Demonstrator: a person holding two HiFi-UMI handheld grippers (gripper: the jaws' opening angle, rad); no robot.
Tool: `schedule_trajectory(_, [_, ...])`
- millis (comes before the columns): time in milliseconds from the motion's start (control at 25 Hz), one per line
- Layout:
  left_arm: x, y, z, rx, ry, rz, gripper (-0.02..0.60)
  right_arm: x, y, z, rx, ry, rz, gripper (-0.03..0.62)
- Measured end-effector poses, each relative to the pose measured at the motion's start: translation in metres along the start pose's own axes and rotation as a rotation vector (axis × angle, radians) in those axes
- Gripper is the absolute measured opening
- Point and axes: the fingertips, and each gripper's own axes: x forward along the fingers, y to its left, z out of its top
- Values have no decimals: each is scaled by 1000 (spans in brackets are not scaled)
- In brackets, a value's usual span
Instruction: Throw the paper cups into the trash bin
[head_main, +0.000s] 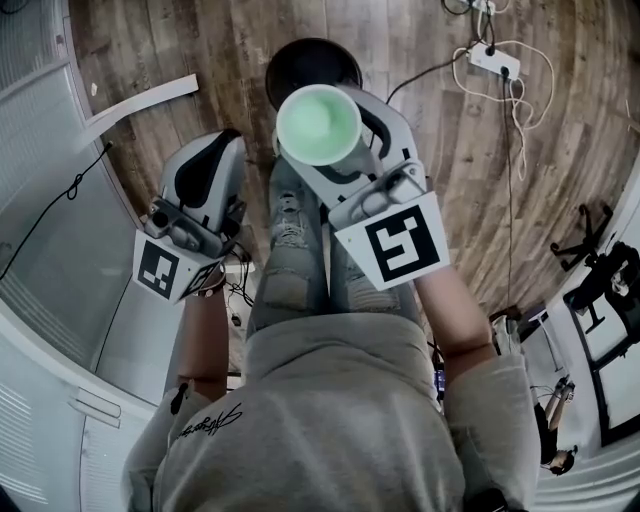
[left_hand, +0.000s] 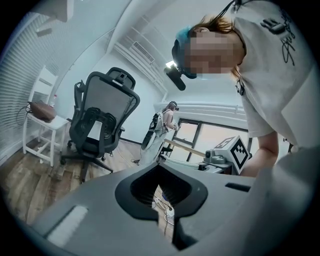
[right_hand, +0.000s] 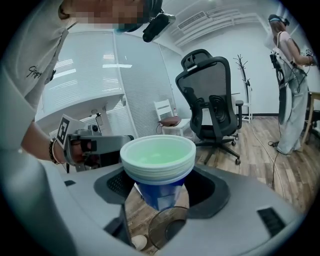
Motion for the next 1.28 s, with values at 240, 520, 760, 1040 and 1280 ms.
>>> schedule_trajectory(240, [5, 2, -15, -34, 12, 5, 3, 8, -5, -18, 10, 13, 2, 305])
schedule_trajectory(520, [5, 9, -35, -28, 37, 10, 3, 20, -12, -42, 22, 42, -3, 305])
schedule_trajectory(760, [6, 18, -44, -35, 47, 20, 3, 38, -16, -74, -2, 73, 0, 305])
schedule_trajectory(1040, [0, 24, -50, -39, 53, 28, 3, 56, -14, -105, 14, 115, 8, 305])
schedule_trajectory(1280, [0, 24, -55, -44, 53, 26, 3, 71, -19, -134, -12, 154, 15, 305])
